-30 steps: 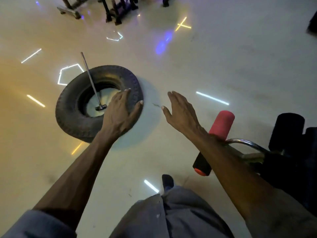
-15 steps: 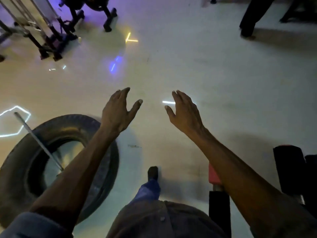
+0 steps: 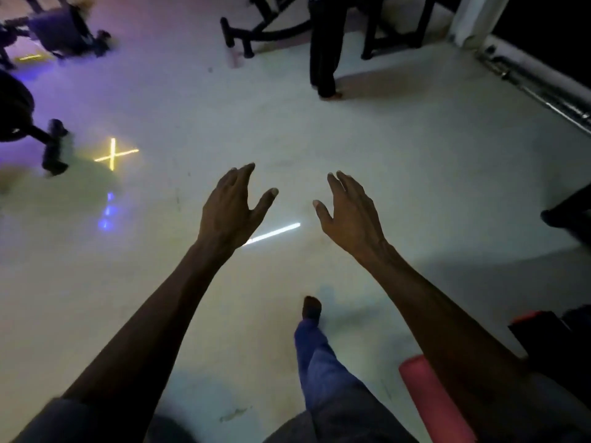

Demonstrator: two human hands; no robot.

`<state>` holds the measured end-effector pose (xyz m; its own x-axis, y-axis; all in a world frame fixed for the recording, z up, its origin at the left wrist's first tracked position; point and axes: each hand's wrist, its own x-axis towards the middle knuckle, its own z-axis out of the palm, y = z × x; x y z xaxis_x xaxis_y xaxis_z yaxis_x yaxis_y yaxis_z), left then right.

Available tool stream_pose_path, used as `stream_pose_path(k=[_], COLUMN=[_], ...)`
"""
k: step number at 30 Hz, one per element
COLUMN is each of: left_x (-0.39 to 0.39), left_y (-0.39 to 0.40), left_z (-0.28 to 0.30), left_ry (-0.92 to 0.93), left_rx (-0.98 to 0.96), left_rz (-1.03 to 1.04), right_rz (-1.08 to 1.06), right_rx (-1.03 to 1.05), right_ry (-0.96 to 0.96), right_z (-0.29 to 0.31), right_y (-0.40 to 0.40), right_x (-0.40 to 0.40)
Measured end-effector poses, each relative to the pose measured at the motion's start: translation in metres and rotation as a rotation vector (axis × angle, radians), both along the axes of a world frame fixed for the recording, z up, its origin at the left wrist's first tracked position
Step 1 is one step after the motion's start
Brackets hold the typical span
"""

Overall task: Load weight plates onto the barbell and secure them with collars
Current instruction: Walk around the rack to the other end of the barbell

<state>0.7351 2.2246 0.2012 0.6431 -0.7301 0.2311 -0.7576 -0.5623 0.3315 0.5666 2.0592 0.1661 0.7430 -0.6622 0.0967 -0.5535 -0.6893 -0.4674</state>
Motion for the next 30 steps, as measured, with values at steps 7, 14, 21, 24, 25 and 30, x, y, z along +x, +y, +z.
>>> stream_pose_path(k=[7, 14, 21, 24, 25, 30], left_x=[0.110, 0.175, 0.209, 0.225, 0.229, 0.238], left_y=[-0.194, -0.386, -0.572, -0.655, -0.682, -0.822], left_z=[0.021, 0.045, 0.047, 0.049, 0.050, 0.067], left_ry=[-0.037, -0.023, -0.035, -0.032, -0.043, -0.006], left_rx=[-0.006, -0.035, -0.104, -0.140, -0.148, -0.176], left_rz=[-0.224, -0.424, -0.653, -0.750, -0.783, -0.963], right_rz=[-0.198, -0.425, -0.646, -0.729, -0.760, -0.937], right_rx=[-0.026, -0.083, -0.139, -0.162, -0.163, -0.189], right_ry=[-0.003, -0.021, -0.036, -0.029, -0.027, -0.040], right_z=[0.016, 0.046, 0.060, 0.065, 0.068, 0.088], right_y=[-0.149, -0.301, -0.443, -0.500, -0.519, -0.612], right_x=[0.085, 0.129, 0.155, 0.168, 0.171, 0.176])
